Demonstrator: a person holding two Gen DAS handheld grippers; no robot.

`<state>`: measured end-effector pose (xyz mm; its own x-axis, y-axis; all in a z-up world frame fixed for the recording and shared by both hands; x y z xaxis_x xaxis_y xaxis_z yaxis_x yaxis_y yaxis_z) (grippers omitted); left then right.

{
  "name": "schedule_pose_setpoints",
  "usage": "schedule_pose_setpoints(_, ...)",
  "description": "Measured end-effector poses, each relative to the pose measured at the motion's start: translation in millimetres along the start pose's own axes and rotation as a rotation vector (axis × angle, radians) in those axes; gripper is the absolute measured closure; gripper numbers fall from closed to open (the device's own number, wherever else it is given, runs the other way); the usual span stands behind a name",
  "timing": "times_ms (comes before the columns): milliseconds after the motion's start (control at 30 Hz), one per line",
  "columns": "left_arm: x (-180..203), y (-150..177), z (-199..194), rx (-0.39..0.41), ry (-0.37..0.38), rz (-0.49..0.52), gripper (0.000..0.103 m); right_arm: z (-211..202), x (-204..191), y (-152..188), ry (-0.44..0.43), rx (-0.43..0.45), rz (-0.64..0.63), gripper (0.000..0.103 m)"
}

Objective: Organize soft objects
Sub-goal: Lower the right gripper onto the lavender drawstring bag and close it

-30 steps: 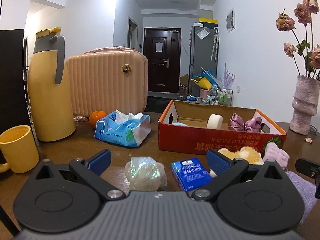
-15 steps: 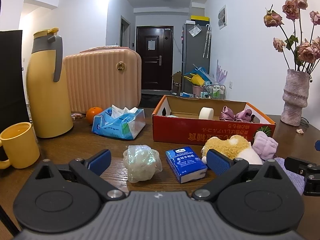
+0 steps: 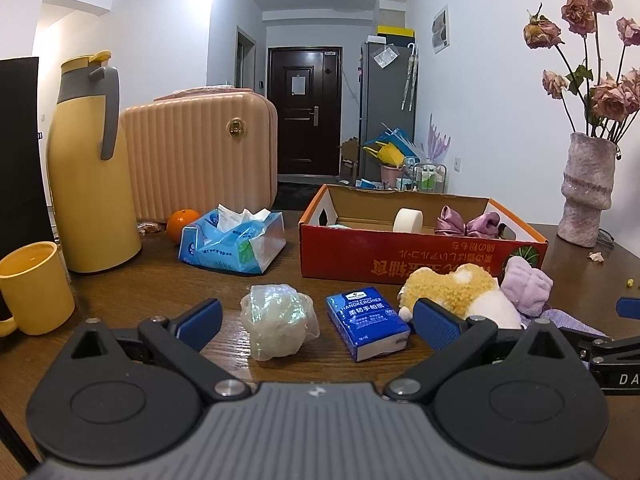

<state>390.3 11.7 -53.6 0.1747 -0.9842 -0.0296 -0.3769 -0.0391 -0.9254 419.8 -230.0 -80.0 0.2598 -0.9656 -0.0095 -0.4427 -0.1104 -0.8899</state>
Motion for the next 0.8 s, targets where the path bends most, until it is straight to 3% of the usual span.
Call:
schedule_pose_setpoints(267,3,3,1,-0.014,0.009,0.009,0.0,22,8,14,0.027,-0.112,0.036,0.0)
schedule_pose_setpoints(400,4,5,3,-0.025,0.012,0.013,0.0,31,14,21,0.028,-0.161,0.072,0.006)
schedule_pose_setpoints(500,4,5,4,-0.03,0.013,0.012,0.0,35,18,25,0.008,-0.185,0.103,0.021)
schedule_pose_setpoints(567,4,5,4,-0.033,0.014,0.011,0.0,34,19,26,-0.03,-0.188,0.131,0.048)
schedule_pose_setpoints(633,4,6,4,-0.036,0.014,0.011,0.0,33,19,25,-0.061,-0.18,0.153,0.061)
schedule_pose_setpoints(800,4,7,5,-0.04,0.016,0.01,0.0,25,15,20,-0.054,-0.138,0.143,0.066)
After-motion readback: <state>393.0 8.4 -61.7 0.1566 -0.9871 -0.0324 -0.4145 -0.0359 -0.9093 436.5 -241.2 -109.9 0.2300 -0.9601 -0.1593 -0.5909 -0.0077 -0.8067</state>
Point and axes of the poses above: each gripper's, at about its wrist camera, not at the fingertips, and z roughly the way its jaws point, x to its right, y to its underside, the point moved 6 cm from there along z, roughly the way its jaws point, and after that the axes turned 6 degrees about -y, right-handed, at the moved point
